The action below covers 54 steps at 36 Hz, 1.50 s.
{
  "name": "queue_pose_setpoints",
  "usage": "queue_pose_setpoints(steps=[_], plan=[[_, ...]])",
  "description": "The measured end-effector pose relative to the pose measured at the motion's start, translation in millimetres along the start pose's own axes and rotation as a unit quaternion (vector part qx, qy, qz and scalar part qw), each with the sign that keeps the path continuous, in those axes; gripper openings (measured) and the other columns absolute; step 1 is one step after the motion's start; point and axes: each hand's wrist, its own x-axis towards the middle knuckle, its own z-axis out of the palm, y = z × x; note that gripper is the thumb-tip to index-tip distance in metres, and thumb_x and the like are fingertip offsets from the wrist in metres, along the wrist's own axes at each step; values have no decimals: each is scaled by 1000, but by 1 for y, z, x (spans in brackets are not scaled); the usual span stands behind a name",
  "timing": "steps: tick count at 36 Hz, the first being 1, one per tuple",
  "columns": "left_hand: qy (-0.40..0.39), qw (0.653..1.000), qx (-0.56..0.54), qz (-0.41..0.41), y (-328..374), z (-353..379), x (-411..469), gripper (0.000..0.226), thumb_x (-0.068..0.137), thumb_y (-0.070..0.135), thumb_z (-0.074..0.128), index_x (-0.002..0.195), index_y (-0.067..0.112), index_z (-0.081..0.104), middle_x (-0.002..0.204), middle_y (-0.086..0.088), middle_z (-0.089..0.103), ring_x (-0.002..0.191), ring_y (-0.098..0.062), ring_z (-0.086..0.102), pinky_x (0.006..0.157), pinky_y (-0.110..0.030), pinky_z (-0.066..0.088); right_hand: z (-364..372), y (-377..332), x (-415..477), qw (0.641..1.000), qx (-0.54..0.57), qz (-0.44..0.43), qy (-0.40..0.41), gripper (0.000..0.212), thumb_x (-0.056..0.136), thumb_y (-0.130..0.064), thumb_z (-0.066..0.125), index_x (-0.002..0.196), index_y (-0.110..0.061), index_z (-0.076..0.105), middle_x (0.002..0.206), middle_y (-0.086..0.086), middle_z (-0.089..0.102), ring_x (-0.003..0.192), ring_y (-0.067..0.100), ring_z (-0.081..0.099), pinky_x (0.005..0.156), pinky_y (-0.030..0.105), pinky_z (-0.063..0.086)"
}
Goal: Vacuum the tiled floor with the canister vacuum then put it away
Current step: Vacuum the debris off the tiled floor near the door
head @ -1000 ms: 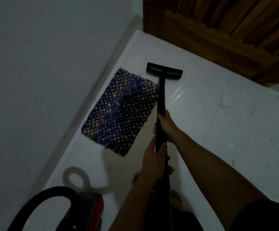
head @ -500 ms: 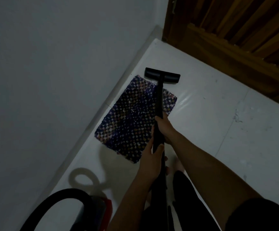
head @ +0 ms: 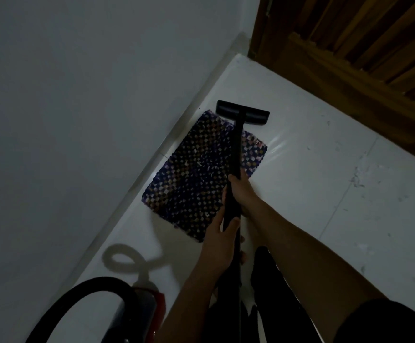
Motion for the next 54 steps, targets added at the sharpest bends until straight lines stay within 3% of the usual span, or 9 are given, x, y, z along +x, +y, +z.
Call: queue_pose_setpoints(steps=[24,30,33,36,39,42,45,50,54], plan=[[7,1000,-3,-10,35,17,62,40,100,21,38,140,24,38,77,-8,53,56,-17,52,41,-26,46,-2,-45,62,997,-45,54,-28,63,103,-19,34,153,-33,-1,61,9,50,46,19,46,44,28,45],[10,1000,14,-1,49,27,81,42,101,22,36,143,28,32,78,-6,52,55,-15,51,41,-26,47,-9,-66,69,998,-43,25,-46,60,105,-20,31,154,-31,-1,98,16,63,67,23,59,50,24,52],[19,999,36,6,53,32,91,44,100,21,37,143,27,31,100,-16,59,70,-25,59,65,-38,51,-12,-76,72,997,-46,30,-47,60,104,-21,32,154,-31,-1,101,18,63,76,28,62,49,23,50],[24,999,36,1,58,36,98,46,100,24,38,144,31,28,136,-27,46,116,-47,52,97,-57,43,-15,-84,75,997,-67,23,-41,57,105,-20,31,155,-29,4,135,25,51,106,38,60,61,30,55],[18,999,28,-9,67,39,102,47,100,25,39,145,33,27,140,-31,39,124,-54,41,103,-65,34,-17,-86,84,996,-83,16,-31,57,105,-23,30,155,-29,3,137,22,50,122,38,52,76,31,54],[10,999,37,16,74,41,107,47,100,22,36,145,31,26,137,-31,43,114,-48,51,99,-56,42,-18,-91,92,995,-95,5,-21,57,104,-27,30,154,-31,3,134,19,52,113,36,57,88,35,50],[-24,997,62,46,80,42,112,46,103,10,21,148,17,17,124,-35,51,107,-38,55,72,-16,51,-19,-102,97,996,-90,3,-13,56,105,-28,30,154,-31,4,117,12,60,89,27,61,61,20,50],[-1,999,30,23,91,38,139,44,100,18,39,143,27,32,73,-1,51,53,-11,49,48,-24,45,-20,-120,109,997,-78,0,-6,56,105,-25,28,154,-29,2,132,15,54,116,36,55,69,22,46],[-16,998,51,43,105,40,146,45,100,17,39,143,27,32,71,-2,51,52,-13,48,46,-22,45,-22,-132,117,998,-63,2,-3,55,106,-25,28,155,-27,2,118,16,60,88,32,63,59,22,48]])
